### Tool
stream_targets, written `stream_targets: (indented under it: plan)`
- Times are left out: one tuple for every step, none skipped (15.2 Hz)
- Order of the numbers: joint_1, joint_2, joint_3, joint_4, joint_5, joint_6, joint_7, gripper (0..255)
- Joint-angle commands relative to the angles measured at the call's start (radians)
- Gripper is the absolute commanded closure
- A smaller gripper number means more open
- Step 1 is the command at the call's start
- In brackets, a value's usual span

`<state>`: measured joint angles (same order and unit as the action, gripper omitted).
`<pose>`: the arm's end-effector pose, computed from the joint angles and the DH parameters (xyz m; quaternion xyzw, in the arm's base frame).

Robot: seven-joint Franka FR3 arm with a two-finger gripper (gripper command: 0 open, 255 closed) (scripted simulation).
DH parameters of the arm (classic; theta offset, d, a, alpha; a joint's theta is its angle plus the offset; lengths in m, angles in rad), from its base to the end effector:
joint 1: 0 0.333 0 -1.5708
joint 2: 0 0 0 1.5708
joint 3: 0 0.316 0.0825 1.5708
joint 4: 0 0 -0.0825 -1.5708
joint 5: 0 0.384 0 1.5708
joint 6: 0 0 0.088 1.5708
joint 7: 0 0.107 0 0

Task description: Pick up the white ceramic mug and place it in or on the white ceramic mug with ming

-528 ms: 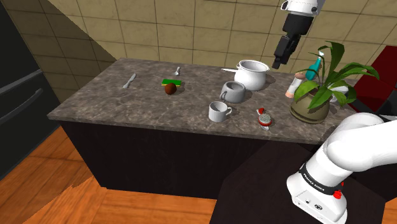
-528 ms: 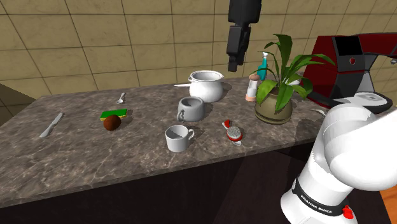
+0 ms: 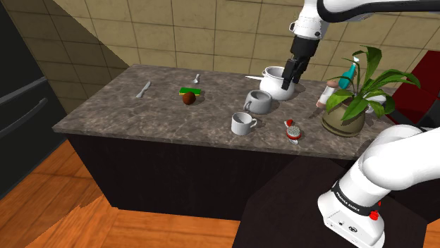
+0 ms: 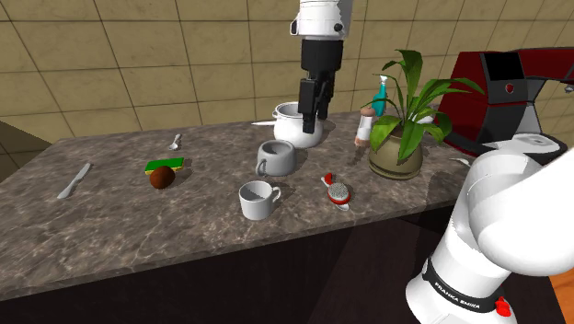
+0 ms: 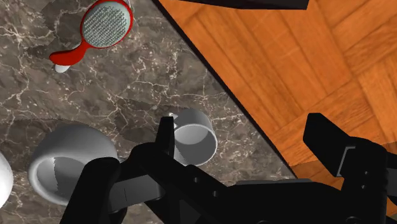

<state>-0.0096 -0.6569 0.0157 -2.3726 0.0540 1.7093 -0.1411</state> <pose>0.3516 0.0082 0.5523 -0.9974 -0.0681 0.0017 0.0221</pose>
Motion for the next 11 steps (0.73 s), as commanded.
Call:
stream_targets:
  plan:
    - [0.004,0.054,0.018,-0.018,0.002,0.073,0.015,0]
    - [0.006,0.08,0.025,-0.025,0.001,0.106,0.022,0]
    - [0.007,0.107,0.032,-0.031,0.001,0.139,0.028,0]
    - [0.008,0.136,0.04,-0.035,-0.001,0.172,0.035,0]
    - [0.009,0.166,0.047,-0.038,-0.003,0.205,0.042,0]
    - [0.009,0.197,0.054,-0.04,-0.005,0.237,0.049,0]
    - [0.01,0.229,0.061,-0.04,-0.008,0.268,0.056,0]
    - [0.01,0.262,0.067,-0.039,-0.011,0.299,0.064,0]
    - [0.01,0.296,0.074,-0.036,-0.016,0.33,0.072,0]
    - [0.01,0.33,0.08,-0.032,-0.021,0.36,0.081,0]
    - [0.01,0.366,0.087,-0.026,-0.027,0.389,0.09,0]
